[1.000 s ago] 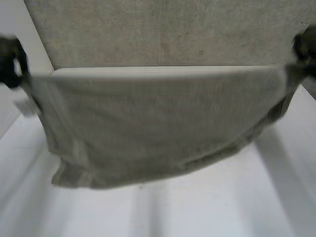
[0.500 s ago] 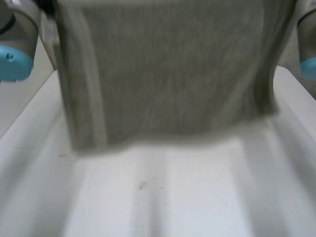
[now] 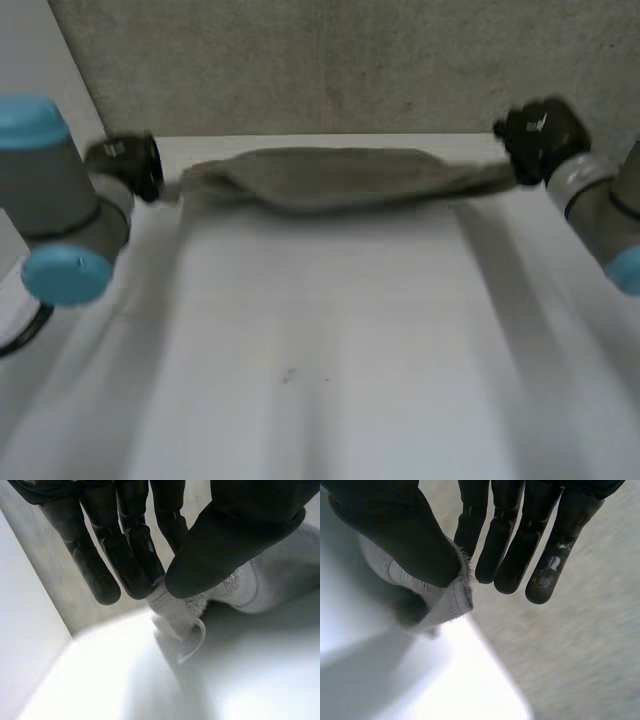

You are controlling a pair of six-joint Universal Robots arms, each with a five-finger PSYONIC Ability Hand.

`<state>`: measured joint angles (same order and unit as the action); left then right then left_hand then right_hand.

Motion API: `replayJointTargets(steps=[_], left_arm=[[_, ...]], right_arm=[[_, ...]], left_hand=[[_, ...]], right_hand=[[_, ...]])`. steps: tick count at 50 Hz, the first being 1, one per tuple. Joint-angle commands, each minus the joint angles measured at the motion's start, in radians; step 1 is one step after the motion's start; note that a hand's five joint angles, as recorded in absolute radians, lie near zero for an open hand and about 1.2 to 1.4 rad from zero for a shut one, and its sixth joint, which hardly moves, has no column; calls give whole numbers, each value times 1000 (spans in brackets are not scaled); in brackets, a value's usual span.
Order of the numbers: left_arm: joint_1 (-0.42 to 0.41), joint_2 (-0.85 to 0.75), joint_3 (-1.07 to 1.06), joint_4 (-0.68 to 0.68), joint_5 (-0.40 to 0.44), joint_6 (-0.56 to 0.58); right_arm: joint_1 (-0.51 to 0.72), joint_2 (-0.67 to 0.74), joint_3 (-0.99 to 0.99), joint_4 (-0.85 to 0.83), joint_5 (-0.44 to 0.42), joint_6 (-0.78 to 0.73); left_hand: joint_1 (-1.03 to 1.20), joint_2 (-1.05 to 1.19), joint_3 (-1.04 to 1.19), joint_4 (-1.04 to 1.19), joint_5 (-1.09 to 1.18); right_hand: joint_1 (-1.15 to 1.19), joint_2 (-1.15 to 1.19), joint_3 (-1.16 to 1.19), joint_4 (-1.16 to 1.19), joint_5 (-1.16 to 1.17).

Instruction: Fold the towel.

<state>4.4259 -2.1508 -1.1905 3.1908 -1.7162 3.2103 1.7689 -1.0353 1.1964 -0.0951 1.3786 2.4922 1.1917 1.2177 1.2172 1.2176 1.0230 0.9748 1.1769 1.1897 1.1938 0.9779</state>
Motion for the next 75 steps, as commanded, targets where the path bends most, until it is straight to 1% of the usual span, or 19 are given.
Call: replayJointTargets(steps=[1, 5, 7, 12, 17, 20, 25, 30, 40, 44, 46, 48, 49, 51, 54, 56, 59, 65, 75], left_arm=[[21, 89, -317, 37, 23, 16], [67, 218, -448, 12, 24, 51], [89, 290, -509, -17, 26, 86], [141, 627, -668, -225, 29, 207], [147, 793, -684, -371, 59, 217], [150, 825, -683, -382, 108, 218], [155, 769, -675, -339, 161, 214], [153, 578, -629, -258, 148, 218], [130, 228, -384, -200, 87, 223], [118, 148, -252, -201, 82, 223], [104, 112, -175, -200, 81, 221], [76, 56, 19, -201, 70, 212], [76, 55, 20, -201, 70, 212], [41, 28, 244, -196, 49, 207], [36, 23, 361, -183, 29, 206], [20, 26, 547, -103, -29, 185], [20, 42, 621, 16, -85, 120], [21, 92, 585, 123, -99, 34], [35, 154, 73, 121, -14, 20]], right_arm=[[-58, -55, 191, 138, -79, -27], [-88, -143, 273, 250, -122, -88], [-136, -242, 356, 383, -159, -183], [-207, -455, 458, 607, -187, -336], [-275, -612, 483, 683, -219, -417], [-282, -647, 479, 669, -257, -405], [-282, -623, 473, 597, -276, -351], [-256, -442, 433, 442, -248, -265], [-69, -111, 237, 330, -23, -230], [-51, -52, 144, 270, -3, -220], [-20, -5, 4, 182, 14, -196], [-3, 9, -68, 134, 37, -170], [-3, 9, -69, 133, 37, -170], [24, 14, -226, 11, 115, -116], [29, -8, -337, -136, 177, -75], [29, -35, -359, -220, 190, -59], [30, -99, -350, -352, 197, -24], [30, -143, -250, -307, 156, 11], [17, -135, -17, -91, -12, 11]], left_hand=[[205, 179, 179, 179, 199], [205, 179, 179, 179, 199], [205, 179, 179, 179, 199], [205, 179, 179, 179, 199], [205, 179, 179, 179, 199], [205, 179, 179, 179, 199], [205, 179, 179, 179, 199], [205, 179, 179, 179, 199], [205, 179, 179, 179, 199], [205, 179, 179, 179, 199], [205, 179, 179, 179, 199], [205, 179, 179, 179, 199], [205, 179, 179, 179, 199], [205, 179, 179, 179, 199], [205, 179, 179, 179, 199], [205, 179, 179, 179, 199], [205, 179, 179, 179, 199], [205, 179, 179, 179, 199], [205, 179, 179, 179, 199]], right_hand=[[421, 219, 207, 202, 244], [421, 219, 207, 202, 244], [421, 219, 207, 202, 244], [421, 219, 207, 202, 244], [421, 219, 207, 202, 244], [421, 219, 207, 202, 244], [421, 219, 207, 202, 244], [421, 219, 207, 202, 244], [421, 219, 207, 202, 244], [421, 219, 207, 202, 244], [421, 219, 207, 202, 244], [421, 219, 207, 202, 244], [421, 219, 207, 202, 244], [421, 219, 207, 202, 244], [421, 219, 207, 202, 244], [421, 219, 207, 202, 244], [421, 219, 207, 202, 244], [421, 219, 207, 202, 244], [421, 219, 207, 202, 244]])
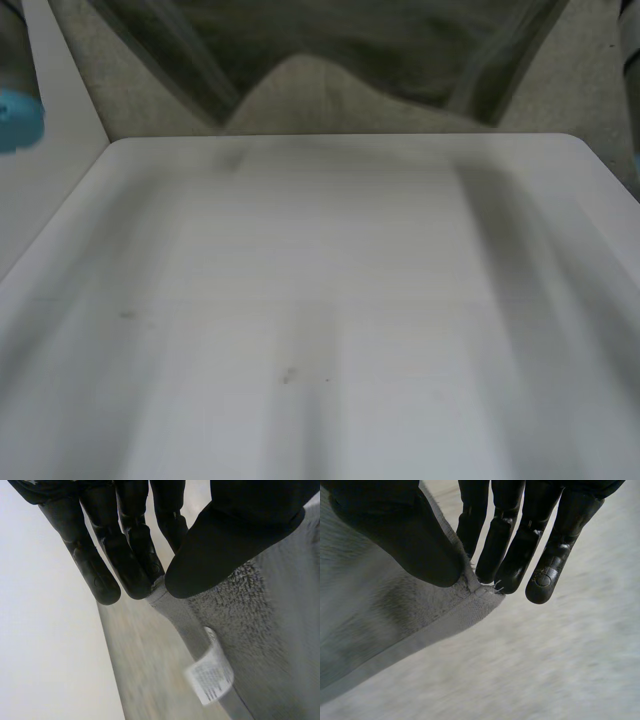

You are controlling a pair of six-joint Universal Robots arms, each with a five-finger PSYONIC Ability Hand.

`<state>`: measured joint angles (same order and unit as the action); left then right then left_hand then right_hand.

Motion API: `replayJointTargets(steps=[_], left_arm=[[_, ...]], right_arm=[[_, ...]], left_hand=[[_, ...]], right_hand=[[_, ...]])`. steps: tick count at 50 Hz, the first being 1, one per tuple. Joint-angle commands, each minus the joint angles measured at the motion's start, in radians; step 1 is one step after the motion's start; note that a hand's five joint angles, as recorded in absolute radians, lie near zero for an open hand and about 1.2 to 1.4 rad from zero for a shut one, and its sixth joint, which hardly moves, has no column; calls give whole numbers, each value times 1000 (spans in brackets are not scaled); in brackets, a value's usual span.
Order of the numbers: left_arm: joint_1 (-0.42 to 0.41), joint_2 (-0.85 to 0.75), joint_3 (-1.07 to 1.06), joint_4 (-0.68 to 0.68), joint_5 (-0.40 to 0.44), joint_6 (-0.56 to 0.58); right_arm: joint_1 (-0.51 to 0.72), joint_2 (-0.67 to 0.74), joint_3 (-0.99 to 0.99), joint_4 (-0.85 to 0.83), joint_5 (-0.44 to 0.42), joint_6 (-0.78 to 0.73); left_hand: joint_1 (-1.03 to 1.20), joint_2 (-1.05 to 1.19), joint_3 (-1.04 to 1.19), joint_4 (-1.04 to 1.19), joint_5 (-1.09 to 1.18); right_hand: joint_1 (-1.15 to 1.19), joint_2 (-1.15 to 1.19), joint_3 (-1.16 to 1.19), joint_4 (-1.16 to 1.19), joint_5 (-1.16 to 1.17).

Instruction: Fold the towel.

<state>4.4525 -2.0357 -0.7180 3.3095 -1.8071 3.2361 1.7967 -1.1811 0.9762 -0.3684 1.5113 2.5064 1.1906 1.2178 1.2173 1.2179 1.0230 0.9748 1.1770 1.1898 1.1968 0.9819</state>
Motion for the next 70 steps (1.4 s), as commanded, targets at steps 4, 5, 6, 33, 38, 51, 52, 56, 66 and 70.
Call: replayJointTargets(steps=[4, 5, 6, 33, 38, 51, 52, 56, 66, 70], left_arm=[[14, 35, -543, 35, 103, -7], [17, 29, -608, 57, 107, -7], [17, 29, -609, 58, 107, -7], [163, 637, -1187, -350, 163, 116], [208, 729, -1192, -450, 264, 128], [231, 474, -1135, -317, 315, 129], [229, 425, -1108, -295, 312, 129], [218, 263, -1007, -252, 302, 126], [104, 0, -757, -202, 166, 125], [90, -78, -669, -196, 127, 128]], right_arm=[[-33, 23, 292, 184, -189, -3], [-48, 31, 338, 186, -206, -4], [-57, 43, 376, 190, -221, -6], [-290, -466, 651, 1014, -335, -375], [-306, -508, 648, 999, -402, -393], [-252, -214, 633, 731, -344, -285], [-229, -168, 613, 712, -308, -284], [-165, -77, 558, 652, -246, -271], [-79, 159, 420, 350, -140, -184], [-62, 202, 372, 289, -105, -182]], left_hand=[[206, 178, 179, 178, 199], [206, 178, 179, 178, 199], [206, 178, 179, 178, 199], [206, 178, 179, 178, 199], [206, 178, 179, 178, 199], [206, 178, 179, 178, 199], [206, 178, 179, 178, 199], [206, 178, 179, 178, 199], [206, 178, 179, 178, 199], [206, 178, 179, 178, 199]], right_hand=[[421, 219, 207, 199, 240], [421, 219, 207, 199, 240], [421, 219, 207, 199, 240], [421, 219, 207, 199, 240], [421, 219, 207, 199, 240], [421, 219, 207, 199, 240], [421, 219, 207, 199, 240], [421, 219, 207, 199, 240], [421, 219, 207, 199, 240], [421, 219, 207, 199, 240]])
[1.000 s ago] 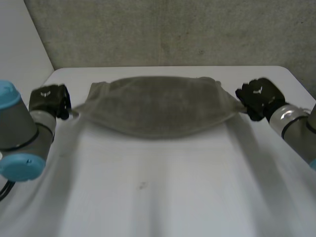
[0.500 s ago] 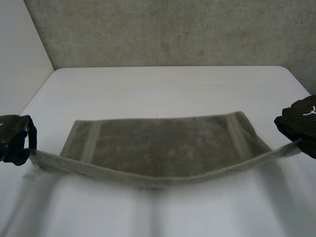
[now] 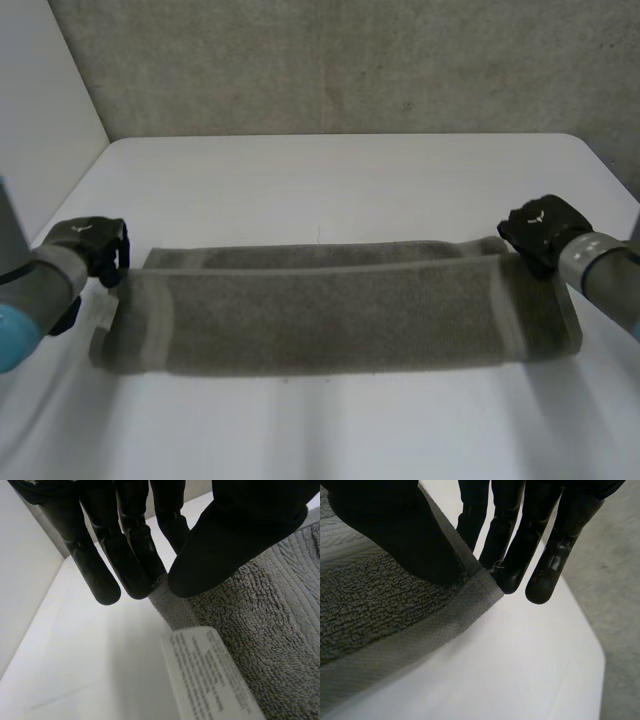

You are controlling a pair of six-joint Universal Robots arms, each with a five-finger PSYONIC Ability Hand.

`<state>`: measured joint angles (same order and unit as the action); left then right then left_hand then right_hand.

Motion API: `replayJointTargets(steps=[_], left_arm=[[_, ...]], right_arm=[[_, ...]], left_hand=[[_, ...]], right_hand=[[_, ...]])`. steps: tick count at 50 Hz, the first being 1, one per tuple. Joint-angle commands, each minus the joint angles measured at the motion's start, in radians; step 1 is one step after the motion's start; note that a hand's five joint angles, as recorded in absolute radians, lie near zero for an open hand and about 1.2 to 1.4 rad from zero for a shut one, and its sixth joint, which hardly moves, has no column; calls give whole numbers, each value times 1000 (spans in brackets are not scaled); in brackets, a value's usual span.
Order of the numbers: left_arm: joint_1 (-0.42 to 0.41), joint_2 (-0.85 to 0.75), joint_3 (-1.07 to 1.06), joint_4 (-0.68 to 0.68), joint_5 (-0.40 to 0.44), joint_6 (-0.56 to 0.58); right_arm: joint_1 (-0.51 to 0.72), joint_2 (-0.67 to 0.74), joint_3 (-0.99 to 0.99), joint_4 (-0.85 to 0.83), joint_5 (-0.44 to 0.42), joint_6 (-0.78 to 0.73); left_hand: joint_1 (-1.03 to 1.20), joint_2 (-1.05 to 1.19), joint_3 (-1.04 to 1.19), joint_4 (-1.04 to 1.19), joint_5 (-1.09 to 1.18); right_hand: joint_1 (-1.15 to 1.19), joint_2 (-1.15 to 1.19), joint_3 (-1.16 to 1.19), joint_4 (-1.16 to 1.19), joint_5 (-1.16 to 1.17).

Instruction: Fold the towel.

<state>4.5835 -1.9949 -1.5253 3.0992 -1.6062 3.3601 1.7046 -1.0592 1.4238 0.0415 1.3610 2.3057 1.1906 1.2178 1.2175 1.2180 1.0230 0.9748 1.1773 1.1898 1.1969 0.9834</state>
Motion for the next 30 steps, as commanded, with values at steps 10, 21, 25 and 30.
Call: replayJointTargets(steps=[10, 21, 25, 30], left_arm=[[-66, -285, 326, 16, -95, -7], [-133, -188, 248, 102, -96, -10], [-135, -113, 168, 148, -95, -10], [-135, -12, 48, 216, -93, -15]], right_arm=[[76, 197, -184, -220, 98, 14], [89, 47, -66, -151, 170, 99], [82, -8, -13, -72, 139, 164], [56, -71, 83, 80, 56, 212]], left_hand=[[-640, -667, -667, -667, -647], [-1016, -1043, -1043, -1043, -1023], [-1016, -1043, -1043, -1043, -1023], [-1016, -1043, -1043, -1043, -1023]], right_hand=[[-800, -1003, -1015, -1022, -983], [-800, -1003, -1015, -1022, -983], [-800, -1003, -1015, -1022, -983], [-800, -1003, -1015, -1022, -983]])
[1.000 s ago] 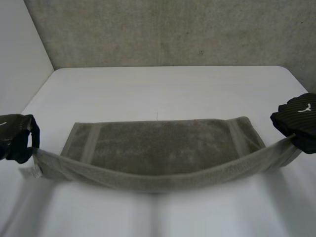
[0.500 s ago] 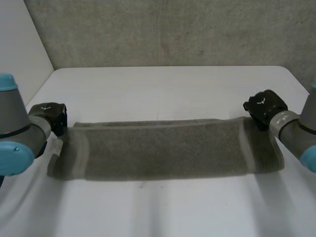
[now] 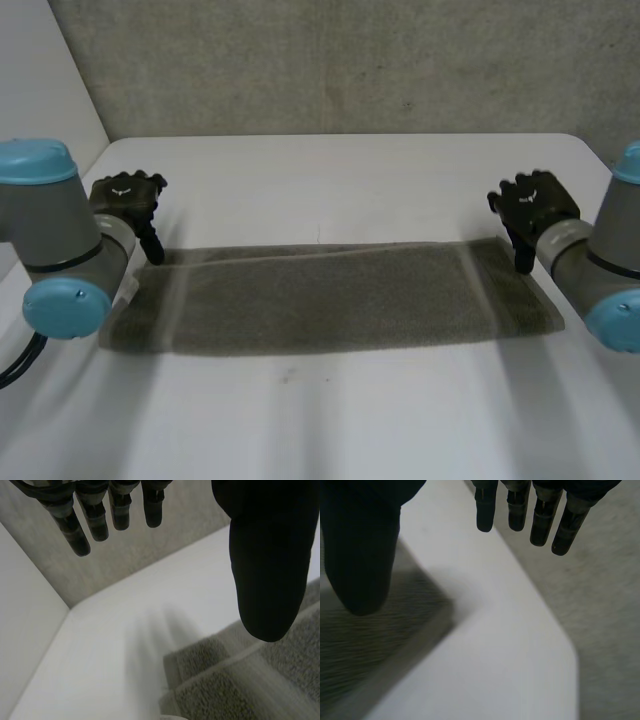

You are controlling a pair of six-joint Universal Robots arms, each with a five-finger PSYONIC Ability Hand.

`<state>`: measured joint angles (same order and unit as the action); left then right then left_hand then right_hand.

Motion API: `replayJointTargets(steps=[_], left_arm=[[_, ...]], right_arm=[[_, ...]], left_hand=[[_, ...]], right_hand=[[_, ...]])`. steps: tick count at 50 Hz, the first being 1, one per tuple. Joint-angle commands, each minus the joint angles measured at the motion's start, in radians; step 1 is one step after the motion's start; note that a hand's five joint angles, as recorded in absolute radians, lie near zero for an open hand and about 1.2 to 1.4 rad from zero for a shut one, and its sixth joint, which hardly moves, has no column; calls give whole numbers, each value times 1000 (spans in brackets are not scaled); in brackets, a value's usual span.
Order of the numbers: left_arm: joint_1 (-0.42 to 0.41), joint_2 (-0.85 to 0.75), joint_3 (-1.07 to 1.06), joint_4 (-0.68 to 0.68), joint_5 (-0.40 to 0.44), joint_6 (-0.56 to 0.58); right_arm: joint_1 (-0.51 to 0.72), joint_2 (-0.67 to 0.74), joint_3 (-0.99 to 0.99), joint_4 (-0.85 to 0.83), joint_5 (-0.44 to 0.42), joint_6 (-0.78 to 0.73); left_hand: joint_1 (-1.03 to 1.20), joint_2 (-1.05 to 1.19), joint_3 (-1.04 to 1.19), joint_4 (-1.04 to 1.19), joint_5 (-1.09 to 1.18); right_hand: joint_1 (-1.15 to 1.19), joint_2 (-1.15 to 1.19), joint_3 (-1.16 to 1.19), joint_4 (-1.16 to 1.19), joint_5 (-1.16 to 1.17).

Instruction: Fold the towel.

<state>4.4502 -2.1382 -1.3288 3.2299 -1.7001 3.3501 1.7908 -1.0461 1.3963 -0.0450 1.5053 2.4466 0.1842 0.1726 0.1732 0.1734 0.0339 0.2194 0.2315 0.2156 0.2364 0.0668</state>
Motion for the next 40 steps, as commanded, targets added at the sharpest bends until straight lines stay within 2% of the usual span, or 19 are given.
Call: replayJointTargets(steps=[1, 4, 6, 8, 11, 13, 14, 16, 19, 21, 22, 24, 29, 35, 40], left_arm=[[-2, 167, -189, 103, 2, -14], [-3, 214, -257, 140, 2, -59], [-3, 228, -283, 154, 3, -96], [-3, 235, -300, 163, 5, -129], [-8, 238, -306, 166, 7, -173], [-9, 238, -305, 166, 7, -181], [-9, 239, -306, 166, 7, -181], [-8, 239, -310, 166, 7, -181], [-5, 241, -311, 166, 7, -182], [0, 247, -310, 168, 7, -182], [0, 247, -310, 168, 7, -182], [1, 253, -310, 168, 7, -184], [0, 276, -314, 166, 7, -185], [-3, 284, -320, 168, 5, -185], [-5, 284, -322, 166, 7, -185]], right_arm=[[-60, -97, 147, 197, -105, 66], [-120, -107, 217, 189, -146, 65], [-140, -109, 245, 166, -168, 61], [-162, -106, 286, 105, -195, 61], [-166, -95, 300, 71, -194, 60], [-179, -75, 316, 1, -185, 54], [-179, -75, 316, 1, -184, 54], [-200, -57, 320, -55, -152, 22], [-220, -57, 320, -75, -119, -11], [-272, -72, 319, -99, -39, -98], [-272, -72, 319, -99, -39, -98], [-333, -98, 325, -121, 4, -191], [-369, -155, 317, -138, 6, -264], [-360, -193, 308, -134, 3, -250], [-276, -206, 259, -130, -52, -170]], left_hand=[[-10, 2, 1, 1, -34], [-10, 2, 1, 1, -34], [-10, 2, 1, 1, -34], [-10, 2, 1, 1, -34], [-10, 2, 1, 1, -34], [-10, 2, 1, 1, -34], [-10, 2, 1, 1, -34], [-10, 2, 1, 1, -34], [-10, 2, 1, 1, -34], [-10, 2, 1, 1, -34], [-10, 2, 1, 1, -34], [-10, 2, 1, 1, -34], [-10, 2, 1, 1, -34], [-10, 2, 1, 1, -34], [-10, 2, 1, 1, -34]], right_hand=[[-45, -57, -41, -62, -67], [-45, -57, -41, -62, -67], [42, 30, 46, 25, 20], [240, 228, 244, 223, 218], [368, 355, 371, 351, 346], [779, 767, 783, 762, 757], [782, 769, 785, 765, 760], [1175, 1163, 1178, 1158, 1153], [1177, 1165, 1181, 1160, 1155], [1177, 1165, 1181, 1160, 1155], [1177, 1165, 1181, 1160, 1155], [1177, 1165, 1181, 1160, 1155], [1177, 1165, 1181, 1160, 1155], [1177, 1165, 1181, 1160, 1155], [1177, 1165, 1181, 1160, 1155]])
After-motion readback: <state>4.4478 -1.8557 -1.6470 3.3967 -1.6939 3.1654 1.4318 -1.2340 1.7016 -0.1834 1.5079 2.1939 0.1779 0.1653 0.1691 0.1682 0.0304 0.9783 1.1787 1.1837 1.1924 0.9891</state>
